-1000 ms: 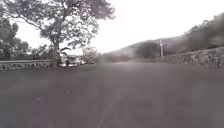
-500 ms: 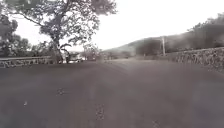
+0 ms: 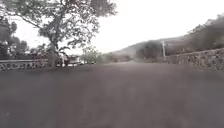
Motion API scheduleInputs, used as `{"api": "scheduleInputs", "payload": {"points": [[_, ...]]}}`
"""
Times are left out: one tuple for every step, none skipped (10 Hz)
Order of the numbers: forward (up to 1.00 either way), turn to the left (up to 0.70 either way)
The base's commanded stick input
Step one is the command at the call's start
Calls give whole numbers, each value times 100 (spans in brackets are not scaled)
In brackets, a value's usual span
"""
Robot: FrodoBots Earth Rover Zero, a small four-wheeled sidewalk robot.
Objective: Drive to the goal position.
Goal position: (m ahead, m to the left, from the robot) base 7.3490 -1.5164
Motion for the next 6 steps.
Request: {"api": "scheduleInputs", "payload": {"points": [[70, 0], [70, 0], [70, 0], [70, 0], [70, 0], [70, 0]]}}
